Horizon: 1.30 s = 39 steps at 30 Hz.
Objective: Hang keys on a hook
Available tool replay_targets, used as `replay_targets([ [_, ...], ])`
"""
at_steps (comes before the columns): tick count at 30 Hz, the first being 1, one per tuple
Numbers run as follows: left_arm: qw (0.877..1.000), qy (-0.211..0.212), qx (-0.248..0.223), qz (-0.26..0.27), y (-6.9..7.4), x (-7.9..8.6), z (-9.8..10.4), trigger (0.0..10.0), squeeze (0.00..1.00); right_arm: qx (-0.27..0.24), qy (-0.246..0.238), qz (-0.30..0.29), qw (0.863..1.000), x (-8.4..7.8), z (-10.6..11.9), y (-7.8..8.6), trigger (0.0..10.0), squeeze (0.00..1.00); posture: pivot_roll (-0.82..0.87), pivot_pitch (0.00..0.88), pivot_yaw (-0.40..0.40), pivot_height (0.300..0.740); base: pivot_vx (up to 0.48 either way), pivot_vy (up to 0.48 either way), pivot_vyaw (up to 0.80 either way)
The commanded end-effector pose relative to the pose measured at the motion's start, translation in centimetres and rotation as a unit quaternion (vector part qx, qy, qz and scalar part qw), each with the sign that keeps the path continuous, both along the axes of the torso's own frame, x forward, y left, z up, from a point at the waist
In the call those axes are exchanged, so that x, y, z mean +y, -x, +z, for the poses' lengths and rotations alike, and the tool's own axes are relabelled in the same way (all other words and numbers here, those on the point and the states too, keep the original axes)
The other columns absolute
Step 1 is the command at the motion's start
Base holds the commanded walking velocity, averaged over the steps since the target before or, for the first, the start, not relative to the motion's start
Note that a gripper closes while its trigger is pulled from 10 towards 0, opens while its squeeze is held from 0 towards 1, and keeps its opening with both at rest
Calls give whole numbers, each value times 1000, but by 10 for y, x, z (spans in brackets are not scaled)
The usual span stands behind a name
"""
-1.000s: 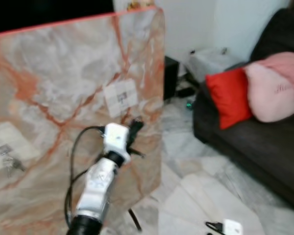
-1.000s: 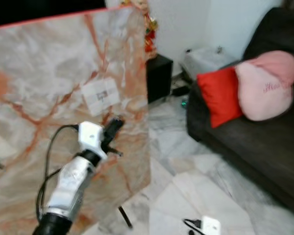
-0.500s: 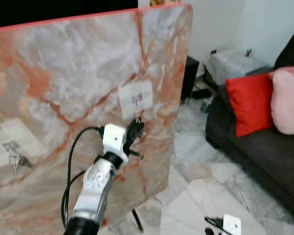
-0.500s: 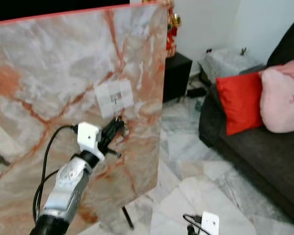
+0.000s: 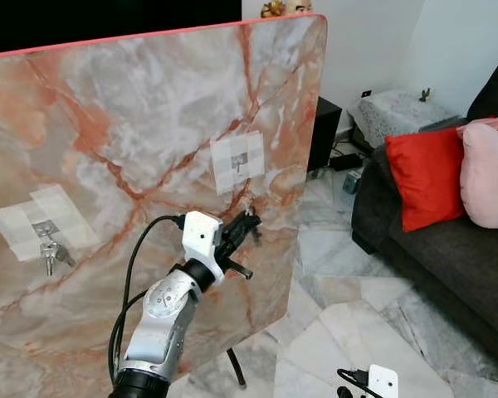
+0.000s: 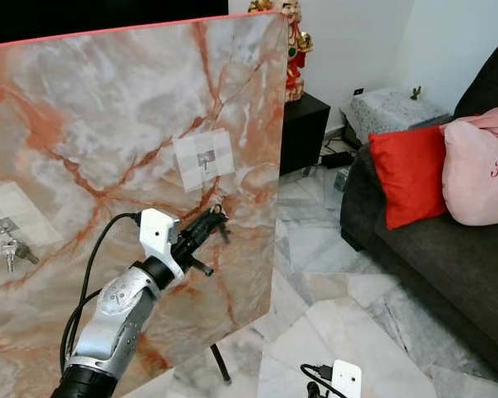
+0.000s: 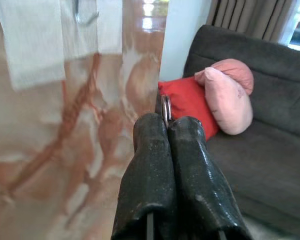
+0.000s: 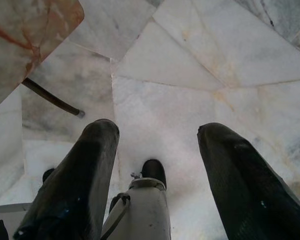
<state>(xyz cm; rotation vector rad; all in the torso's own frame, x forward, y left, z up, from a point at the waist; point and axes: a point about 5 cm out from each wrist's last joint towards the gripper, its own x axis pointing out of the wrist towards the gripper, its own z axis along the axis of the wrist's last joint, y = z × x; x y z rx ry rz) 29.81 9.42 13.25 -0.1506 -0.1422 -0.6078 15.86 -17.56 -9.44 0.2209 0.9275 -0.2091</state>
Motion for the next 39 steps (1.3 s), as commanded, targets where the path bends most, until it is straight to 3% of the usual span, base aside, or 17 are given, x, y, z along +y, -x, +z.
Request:
replay_targets([
  [1, 1000, 21, -16, -13, -4, -4, 15, 10000, 0, -3, 0, -6, 1000, -1, 1, -1, 10000, 0, -16, 0, -31, 740, 0, 0, 0],
  [12, 995, 101, -6, 2, -20, -12, 34, 10000, 0, -2, -1, -10, 1000, -1, 0, -1, 10000, 0, -21, 0, -29, 740, 0, 0, 0],
  [39, 984, 174, 29, 27, -32, -13, 38, 10000, 0, -1, -4, -20, 1000, -1, 0, 0, 10000, 0, -18, 0, -27, 740, 0, 0, 0],
])
